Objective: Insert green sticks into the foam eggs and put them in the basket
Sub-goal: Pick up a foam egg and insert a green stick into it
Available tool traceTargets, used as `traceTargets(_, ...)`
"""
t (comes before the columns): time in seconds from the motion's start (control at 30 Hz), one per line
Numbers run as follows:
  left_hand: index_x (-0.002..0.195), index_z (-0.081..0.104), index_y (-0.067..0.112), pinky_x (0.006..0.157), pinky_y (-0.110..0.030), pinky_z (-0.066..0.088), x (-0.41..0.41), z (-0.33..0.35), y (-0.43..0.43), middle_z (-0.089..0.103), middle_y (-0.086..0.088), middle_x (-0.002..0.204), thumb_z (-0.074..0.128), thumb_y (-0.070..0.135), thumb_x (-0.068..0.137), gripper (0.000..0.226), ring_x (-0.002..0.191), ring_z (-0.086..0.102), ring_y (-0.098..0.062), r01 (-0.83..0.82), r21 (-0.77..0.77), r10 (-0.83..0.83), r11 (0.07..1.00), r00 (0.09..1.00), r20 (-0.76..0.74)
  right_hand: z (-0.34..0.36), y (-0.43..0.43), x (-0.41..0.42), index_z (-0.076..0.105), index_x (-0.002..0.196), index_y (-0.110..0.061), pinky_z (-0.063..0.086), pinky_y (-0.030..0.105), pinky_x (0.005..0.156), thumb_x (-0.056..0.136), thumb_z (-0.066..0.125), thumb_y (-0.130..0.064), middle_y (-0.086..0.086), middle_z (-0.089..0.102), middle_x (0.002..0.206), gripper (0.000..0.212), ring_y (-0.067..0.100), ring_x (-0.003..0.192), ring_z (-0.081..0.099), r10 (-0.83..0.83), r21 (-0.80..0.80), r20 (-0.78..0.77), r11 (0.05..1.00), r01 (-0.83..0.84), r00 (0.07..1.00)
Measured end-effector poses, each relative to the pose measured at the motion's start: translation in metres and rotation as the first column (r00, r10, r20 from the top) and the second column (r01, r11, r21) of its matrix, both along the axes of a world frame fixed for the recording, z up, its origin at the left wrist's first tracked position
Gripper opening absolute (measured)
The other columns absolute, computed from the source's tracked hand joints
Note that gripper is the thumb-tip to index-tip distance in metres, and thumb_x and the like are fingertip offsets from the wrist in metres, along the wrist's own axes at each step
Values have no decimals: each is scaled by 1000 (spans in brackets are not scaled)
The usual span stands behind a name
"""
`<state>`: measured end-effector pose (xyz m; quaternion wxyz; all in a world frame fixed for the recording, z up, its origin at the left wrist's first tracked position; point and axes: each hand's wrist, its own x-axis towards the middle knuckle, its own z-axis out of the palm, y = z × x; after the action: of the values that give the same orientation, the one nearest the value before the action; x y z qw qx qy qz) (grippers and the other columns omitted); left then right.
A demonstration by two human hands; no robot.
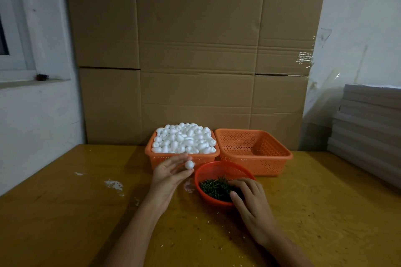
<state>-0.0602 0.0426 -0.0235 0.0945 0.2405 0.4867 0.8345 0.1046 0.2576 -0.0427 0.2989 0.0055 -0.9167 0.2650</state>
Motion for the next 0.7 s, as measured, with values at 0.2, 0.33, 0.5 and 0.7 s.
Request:
traceTargets(0.2, 117, 77, 14, 90, -34, 63, -3, -2, 0, 76, -12, 124, 93, 0, 67, 54, 119, 72, -26, -18, -37, 17, 999, 1000, -18, 0, 0, 0, 59, 136, -33, 23, 10, 111, 102, 32, -61, -18, 47, 136, 52, -1, 139, 32, 2, -10, 1, 1000, -2, 1000)
traceTargets(0.33, 115, 79, 15, 90, -34, 63, -2, -1, 0, 76, -12, 123, 95, 5, 63, 55, 118, 72, -26, -19, -49, 18, 999, 999, -29, -1, 0, 0, 59, 136, -33, 23, 11, 111, 102, 33, -60, -18, 47, 136, 51, -1, 138, 32, -2, -13, -2, 1000, 2, 1000)
traceTargets(0.5, 112, 80, 16, 97, -42, 59, 0, -1, 0, 77, -11, 122, 94, 5, 63, 52, 118, 72, -26, -17, -79, 15, 997, 999, -32, 0, 0, 0, 58, 136, -34, 24, 11, 111, 101, 32, -62, -19, 46, 136, 52, -3, 138, 31, 0, -16, 11, 1000, 0, 1000)
traceTargets(0.7, 108, 81, 18, 101, -45, 56, -1, 0, 0, 77, -9, 121, 95, 9, 61, 50, 121, 71, -23, -24, -102, 22, 995, 999, -24, 0, 0, 0, 58, 135, -35, 24, 10, 110, 102, 33, -60, -20, 47, 135, 48, -2, 137, 33, -2, -9, 2, 1000, 2, 1000)
